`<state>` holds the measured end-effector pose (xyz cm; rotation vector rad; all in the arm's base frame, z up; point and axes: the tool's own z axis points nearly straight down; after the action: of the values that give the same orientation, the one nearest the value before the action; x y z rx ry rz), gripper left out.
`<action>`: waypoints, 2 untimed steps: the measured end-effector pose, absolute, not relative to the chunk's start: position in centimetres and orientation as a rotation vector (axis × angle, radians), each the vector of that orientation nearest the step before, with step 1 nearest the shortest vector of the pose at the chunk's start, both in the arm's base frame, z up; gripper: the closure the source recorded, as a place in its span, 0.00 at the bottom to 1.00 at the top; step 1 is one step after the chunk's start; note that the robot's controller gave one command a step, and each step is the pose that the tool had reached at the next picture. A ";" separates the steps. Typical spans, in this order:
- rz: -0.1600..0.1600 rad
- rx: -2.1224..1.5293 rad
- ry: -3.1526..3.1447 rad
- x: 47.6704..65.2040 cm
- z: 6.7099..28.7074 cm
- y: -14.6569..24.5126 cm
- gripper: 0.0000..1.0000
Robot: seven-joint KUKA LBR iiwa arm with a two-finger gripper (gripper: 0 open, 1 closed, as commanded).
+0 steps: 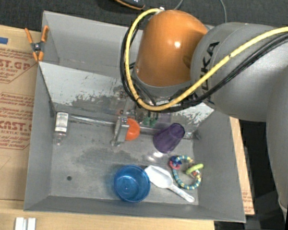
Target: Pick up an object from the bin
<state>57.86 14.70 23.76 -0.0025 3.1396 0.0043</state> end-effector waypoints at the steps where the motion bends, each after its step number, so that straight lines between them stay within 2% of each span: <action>1: 0.004 -0.002 3.140 57.9 23.8 14.7 0.00; 2: 0.003 -0.022 3.138 58.6 20.0 8.5 0.00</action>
Offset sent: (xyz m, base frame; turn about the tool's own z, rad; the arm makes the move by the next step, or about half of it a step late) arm 0.0072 -0.0617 -0.0370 -0.0133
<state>58.63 8.50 20.00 -0.0224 3.1378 0.0034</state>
